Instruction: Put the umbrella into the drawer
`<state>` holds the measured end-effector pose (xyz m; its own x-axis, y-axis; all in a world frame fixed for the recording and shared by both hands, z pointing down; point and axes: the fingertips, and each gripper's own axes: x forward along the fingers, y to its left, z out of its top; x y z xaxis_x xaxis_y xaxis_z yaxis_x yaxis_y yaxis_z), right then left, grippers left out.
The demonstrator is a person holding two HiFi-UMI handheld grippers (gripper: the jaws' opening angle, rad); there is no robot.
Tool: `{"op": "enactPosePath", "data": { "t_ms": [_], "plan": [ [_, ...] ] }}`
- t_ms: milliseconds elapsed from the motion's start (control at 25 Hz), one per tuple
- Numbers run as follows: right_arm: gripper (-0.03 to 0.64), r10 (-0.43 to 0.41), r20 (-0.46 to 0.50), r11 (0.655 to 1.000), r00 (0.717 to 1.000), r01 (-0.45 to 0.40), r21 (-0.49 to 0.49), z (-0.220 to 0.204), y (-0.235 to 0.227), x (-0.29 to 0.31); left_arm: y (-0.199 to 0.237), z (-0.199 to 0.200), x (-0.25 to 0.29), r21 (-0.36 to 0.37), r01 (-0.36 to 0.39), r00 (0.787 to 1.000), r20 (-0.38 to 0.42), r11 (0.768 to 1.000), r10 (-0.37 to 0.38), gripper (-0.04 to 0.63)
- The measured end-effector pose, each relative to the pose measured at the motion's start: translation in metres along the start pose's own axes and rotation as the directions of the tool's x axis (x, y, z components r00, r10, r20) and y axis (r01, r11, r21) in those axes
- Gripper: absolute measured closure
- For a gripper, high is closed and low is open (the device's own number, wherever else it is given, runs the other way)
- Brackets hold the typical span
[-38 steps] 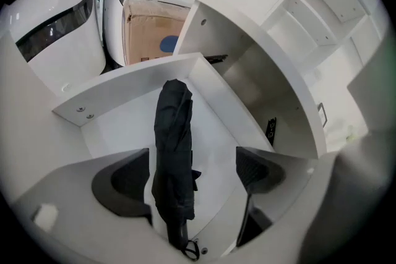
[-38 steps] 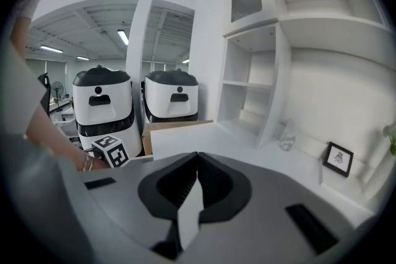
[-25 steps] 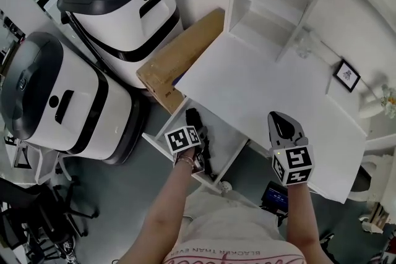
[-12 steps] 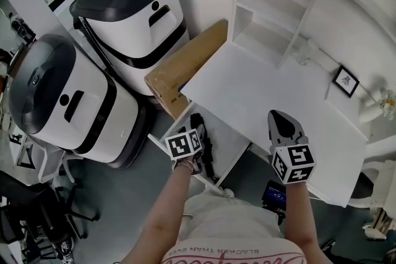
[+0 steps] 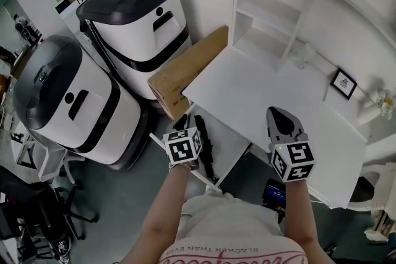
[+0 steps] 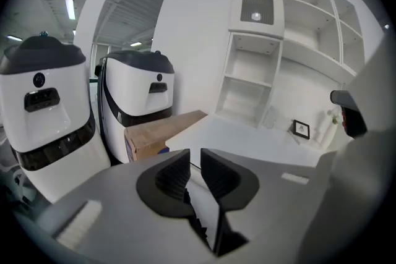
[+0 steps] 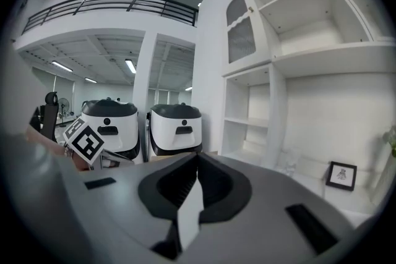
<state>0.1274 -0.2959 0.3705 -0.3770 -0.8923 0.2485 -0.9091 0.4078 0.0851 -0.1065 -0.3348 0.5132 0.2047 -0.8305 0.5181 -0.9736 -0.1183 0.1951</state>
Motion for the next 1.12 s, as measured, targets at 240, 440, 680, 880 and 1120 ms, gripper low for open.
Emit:
{"op": "enactPosePath", "data": {
  "t_ms": [240,440,680,880,1120],
  "plan": [
    [0.608,0.001,0.035,1.0,0.999,0.0,-0.014,0.015,0.004,-0.008,-0.007,0.041,-0.028,0.088,-0.003,0.991,0.134,0.996,-0.009,0.586],
    [0.608,0.005,0.069,1.0,0.998,-0.004,-0.014,0.027,0.006,-0.013,-0.02,0.079,-0.052,0.129,0.043,0.96,0.271,0.991,-0.076,0.586],
    [0.609,-0.016,0.149,0.999,0.989,0.021,-0.033,0.048,0.003,-0.025,-0.032,0.114,-0.077,0.198,0.054,0.919,0.373,0.979,-0.126,0.586],
    [0.609,-0.025,0.205,0.996,0.978,0.043,-0.083,0.064,0.004,-0.032,-0.044,0.141,-0.099,0.257,0.084,0.875,0.444,0.963,-0.195,0.586],
    [0.609,-0.033,0.272,0.993,0.962,0.063,-0.1,0.084,0.003,-0.041,-0.064,0.175,-0.13,0.343,0.088,0.806,0.528,0.935,-0.269,0.586]
  ]
}}
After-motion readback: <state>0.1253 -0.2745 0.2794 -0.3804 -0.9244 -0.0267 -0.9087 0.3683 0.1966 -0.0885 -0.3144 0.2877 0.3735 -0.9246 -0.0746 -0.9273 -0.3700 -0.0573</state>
